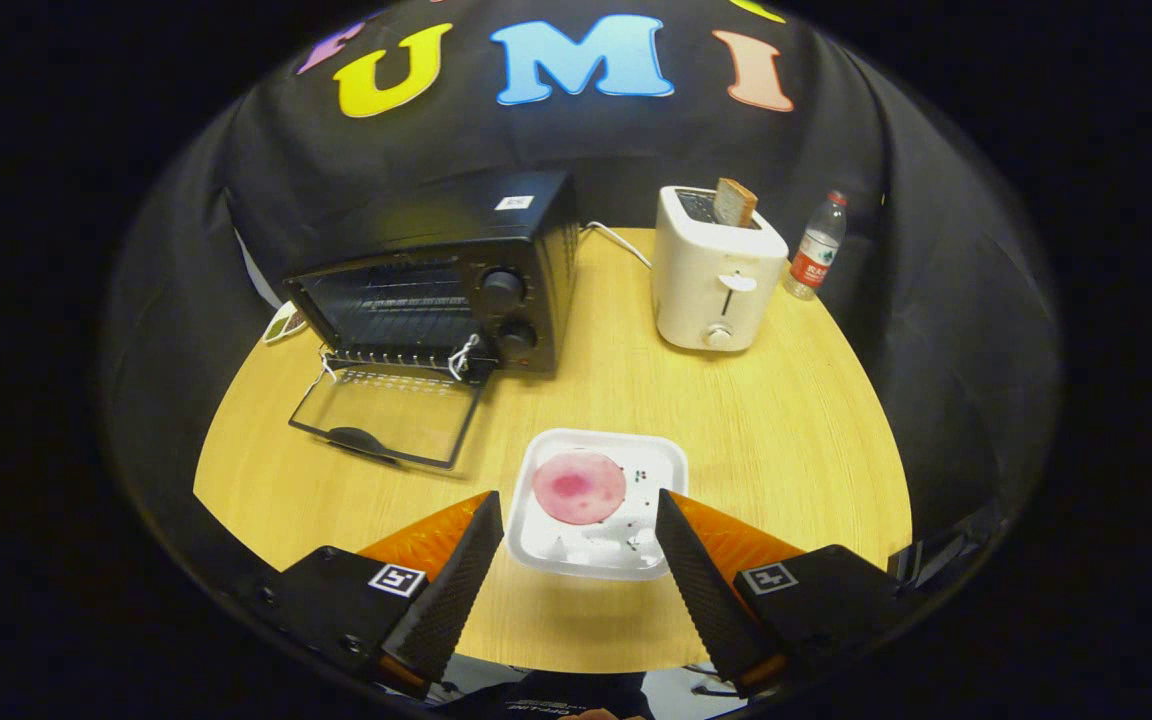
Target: Open the toaster oven, put the food inside, and close the toaster oven door.
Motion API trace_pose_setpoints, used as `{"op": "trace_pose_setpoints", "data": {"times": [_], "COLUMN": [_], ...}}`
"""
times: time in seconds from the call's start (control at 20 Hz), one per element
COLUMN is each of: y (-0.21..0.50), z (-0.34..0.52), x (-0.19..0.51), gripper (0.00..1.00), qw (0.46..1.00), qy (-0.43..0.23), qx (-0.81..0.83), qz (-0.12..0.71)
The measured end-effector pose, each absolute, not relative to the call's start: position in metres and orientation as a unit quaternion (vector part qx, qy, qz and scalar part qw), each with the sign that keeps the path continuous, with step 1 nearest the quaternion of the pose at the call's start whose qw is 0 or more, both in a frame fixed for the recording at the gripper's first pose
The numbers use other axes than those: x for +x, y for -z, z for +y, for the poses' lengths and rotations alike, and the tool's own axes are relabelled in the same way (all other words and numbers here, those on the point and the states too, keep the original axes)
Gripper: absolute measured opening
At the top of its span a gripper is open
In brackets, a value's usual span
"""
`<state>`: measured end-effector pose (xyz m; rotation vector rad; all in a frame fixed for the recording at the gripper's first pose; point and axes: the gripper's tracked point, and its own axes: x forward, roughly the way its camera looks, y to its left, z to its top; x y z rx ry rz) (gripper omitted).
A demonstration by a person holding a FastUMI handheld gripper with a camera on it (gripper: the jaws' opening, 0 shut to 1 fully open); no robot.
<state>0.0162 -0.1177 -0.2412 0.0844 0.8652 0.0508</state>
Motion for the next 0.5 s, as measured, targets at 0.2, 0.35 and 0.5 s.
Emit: {"op": "trace_pose_setpoints", "data": {"times": [0.2, 0.35, 0.5], "y": [0.269, 0.292, 0.315], "z": [-0.164, -0.18, -0.178], "x": [0.026, 0.032, 0.033], "gripper": [0.99, 0.99, 0.99], "qw": [0.883, 0.856, 0.826], "qy": [-0.021, -0.031, -0.043], "qx": [0.062, 0.089, 0.1], "qz": [0.466, 0.509, 0.553]}}
